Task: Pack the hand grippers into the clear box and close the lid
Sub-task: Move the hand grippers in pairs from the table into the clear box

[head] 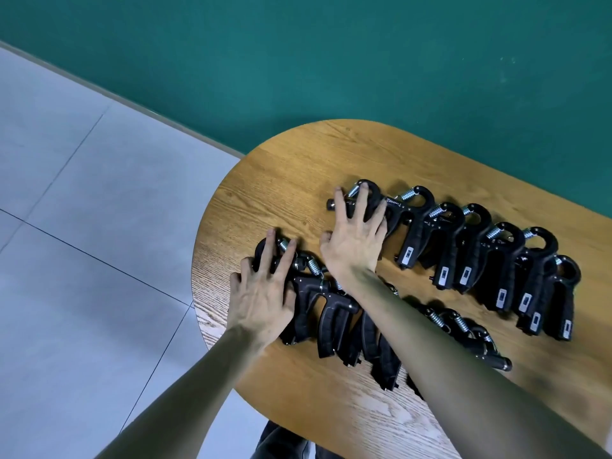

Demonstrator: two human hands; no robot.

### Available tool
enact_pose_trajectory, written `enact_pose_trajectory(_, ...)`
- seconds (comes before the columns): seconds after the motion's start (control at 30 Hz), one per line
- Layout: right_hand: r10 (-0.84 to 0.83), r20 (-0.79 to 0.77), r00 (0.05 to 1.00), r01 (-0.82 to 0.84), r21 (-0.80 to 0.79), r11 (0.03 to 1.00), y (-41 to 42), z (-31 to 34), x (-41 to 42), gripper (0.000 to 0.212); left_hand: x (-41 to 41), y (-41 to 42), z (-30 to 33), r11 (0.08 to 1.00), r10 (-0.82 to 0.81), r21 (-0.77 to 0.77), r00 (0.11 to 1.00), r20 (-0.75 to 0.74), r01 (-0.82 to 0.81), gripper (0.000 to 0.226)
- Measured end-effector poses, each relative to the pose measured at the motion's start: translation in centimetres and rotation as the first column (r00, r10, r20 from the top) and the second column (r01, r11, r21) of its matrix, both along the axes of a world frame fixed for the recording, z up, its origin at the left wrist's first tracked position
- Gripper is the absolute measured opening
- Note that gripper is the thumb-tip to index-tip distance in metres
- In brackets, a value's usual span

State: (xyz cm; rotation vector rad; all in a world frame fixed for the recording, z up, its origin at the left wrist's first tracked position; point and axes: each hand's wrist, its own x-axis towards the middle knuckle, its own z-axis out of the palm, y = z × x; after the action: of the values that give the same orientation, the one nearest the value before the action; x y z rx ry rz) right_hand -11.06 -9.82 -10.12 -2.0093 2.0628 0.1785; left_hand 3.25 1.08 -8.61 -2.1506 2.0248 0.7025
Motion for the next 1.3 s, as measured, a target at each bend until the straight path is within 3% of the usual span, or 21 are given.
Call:
enact_pose_trajectory(0.13,0.103,-0.026,0.994,-0.103,-0.011,0.995,0.5,-0.2,-0.3,0.088,0.3,-0.1,-0.3,1.0,-0.009,-0.007,1.0,0.003,0.009,0.086)
enact_pose_trajectory(0.67,0.229,-0.095,0.969,-0.235,-0.057,0.97,2.1,2.4,-2.8,0.076,0.1,-0.4,1.2,0.999,0.03,0.03,1.0,-0.009,-0.029,0.077)
enact_pose_trajectory(0.83,0.176,-0.057,0.983,-0.181,-0.089,0.979,4.5,6.0,-5.4,0.077,-1.3,-1.0,4.6,0.999,0.007,0.039,0.998,0.056,-0.01,0.079)
enact_pose_trajectory(1.3,-0.059,0.013,0.998,0.06,-0.197,0.979,10.3,14.6,-15.7,0.081,-15.1,-2.1,12.4,0.996,-0.094,-0.008,0.995,-0.032,0.094,0.076)
